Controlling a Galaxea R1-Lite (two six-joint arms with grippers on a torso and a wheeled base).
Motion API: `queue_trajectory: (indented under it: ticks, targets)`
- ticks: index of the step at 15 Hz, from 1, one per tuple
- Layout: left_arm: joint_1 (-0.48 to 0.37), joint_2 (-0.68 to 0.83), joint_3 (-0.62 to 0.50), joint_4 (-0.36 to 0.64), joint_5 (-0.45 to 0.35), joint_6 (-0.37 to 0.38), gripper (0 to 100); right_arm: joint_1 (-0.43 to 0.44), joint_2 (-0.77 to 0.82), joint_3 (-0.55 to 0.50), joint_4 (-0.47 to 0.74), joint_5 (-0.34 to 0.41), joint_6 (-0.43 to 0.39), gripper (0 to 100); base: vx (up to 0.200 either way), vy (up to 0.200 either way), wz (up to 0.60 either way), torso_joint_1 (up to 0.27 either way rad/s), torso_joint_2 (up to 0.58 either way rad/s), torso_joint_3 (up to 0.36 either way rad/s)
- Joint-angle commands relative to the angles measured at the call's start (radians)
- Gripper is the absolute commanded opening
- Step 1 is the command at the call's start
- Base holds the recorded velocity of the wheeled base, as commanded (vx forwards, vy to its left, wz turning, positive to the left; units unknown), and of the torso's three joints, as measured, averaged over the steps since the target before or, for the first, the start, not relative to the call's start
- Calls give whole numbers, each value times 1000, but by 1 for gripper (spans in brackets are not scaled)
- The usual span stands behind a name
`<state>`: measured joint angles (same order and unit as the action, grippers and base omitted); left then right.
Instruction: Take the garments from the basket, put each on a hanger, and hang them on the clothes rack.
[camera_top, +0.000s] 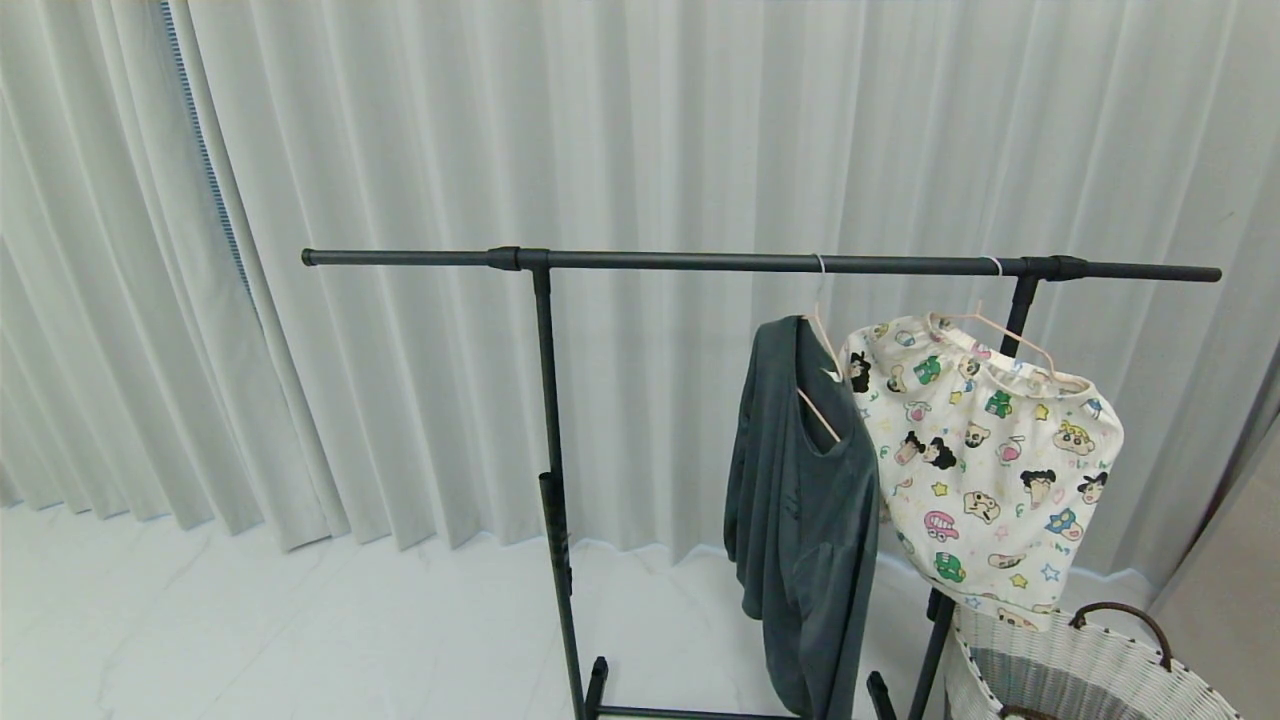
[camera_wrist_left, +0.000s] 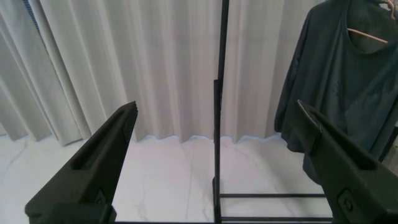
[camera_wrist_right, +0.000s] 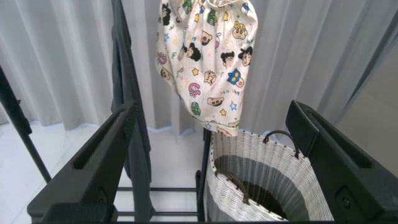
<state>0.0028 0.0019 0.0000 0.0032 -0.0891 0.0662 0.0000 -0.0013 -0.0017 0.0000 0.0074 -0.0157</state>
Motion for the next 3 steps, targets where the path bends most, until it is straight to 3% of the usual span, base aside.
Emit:
queue_trajectory:
  ticks: [1,3]
  targets:
    - [0,0,0,0,0,0,100,0,1,0,0,0,0,100,0,0,0,0,0,0]
    - [0,0,0,0,0,0,100,0,1,0,0,2,-7,100,0,0,0,0,0,0]
